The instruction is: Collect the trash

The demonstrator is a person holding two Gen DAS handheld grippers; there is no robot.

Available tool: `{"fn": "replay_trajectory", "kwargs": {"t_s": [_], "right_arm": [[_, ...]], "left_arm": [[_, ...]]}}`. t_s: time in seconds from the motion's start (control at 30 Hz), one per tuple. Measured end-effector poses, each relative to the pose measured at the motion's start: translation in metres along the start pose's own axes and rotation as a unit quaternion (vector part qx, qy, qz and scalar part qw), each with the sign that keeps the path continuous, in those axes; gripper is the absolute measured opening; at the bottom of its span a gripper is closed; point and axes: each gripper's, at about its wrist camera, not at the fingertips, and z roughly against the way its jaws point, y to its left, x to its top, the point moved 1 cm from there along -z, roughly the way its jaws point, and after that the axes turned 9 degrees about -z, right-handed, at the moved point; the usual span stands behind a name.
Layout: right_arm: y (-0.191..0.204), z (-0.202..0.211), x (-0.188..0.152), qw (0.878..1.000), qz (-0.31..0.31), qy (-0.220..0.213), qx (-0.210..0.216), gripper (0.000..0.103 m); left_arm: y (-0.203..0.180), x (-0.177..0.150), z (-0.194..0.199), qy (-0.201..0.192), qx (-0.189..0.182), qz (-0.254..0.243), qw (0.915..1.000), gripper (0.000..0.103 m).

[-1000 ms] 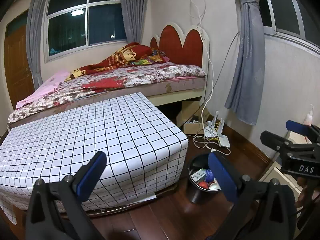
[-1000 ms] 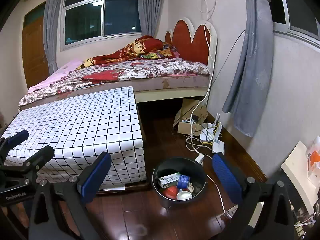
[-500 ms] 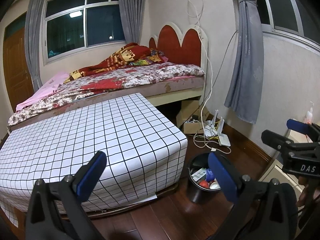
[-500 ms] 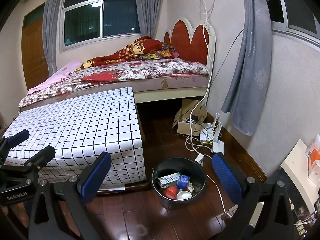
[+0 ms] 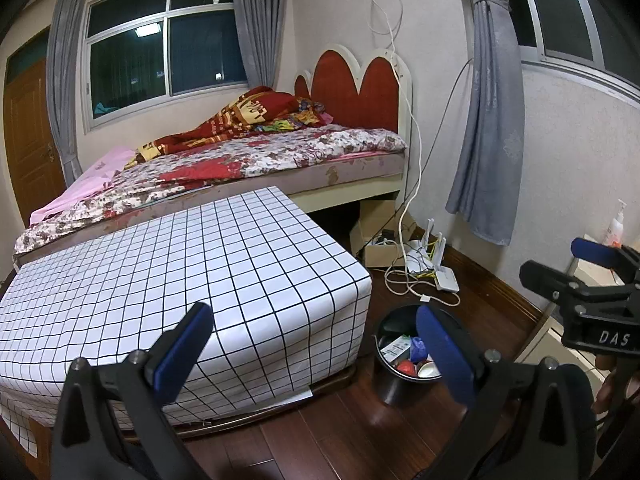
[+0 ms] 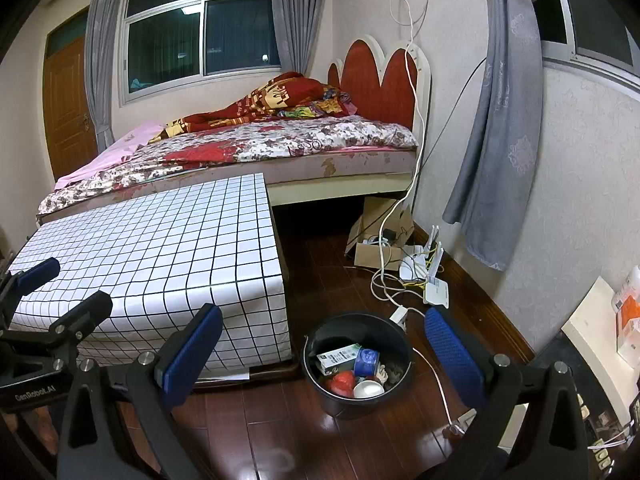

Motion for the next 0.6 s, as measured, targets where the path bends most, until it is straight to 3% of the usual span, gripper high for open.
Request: {"fn": "replay_trajectory", "kwargs": {"t_s": [0.6], "right_arm": [[0.0008,0.0,-0.0004,1.0,-0.001,0.0,-0.001,0.102]], "left_arm": [[0.0082,0.0026,-0.0015,-0.013,0.0,-0.015,0.9998,0.102]]}}
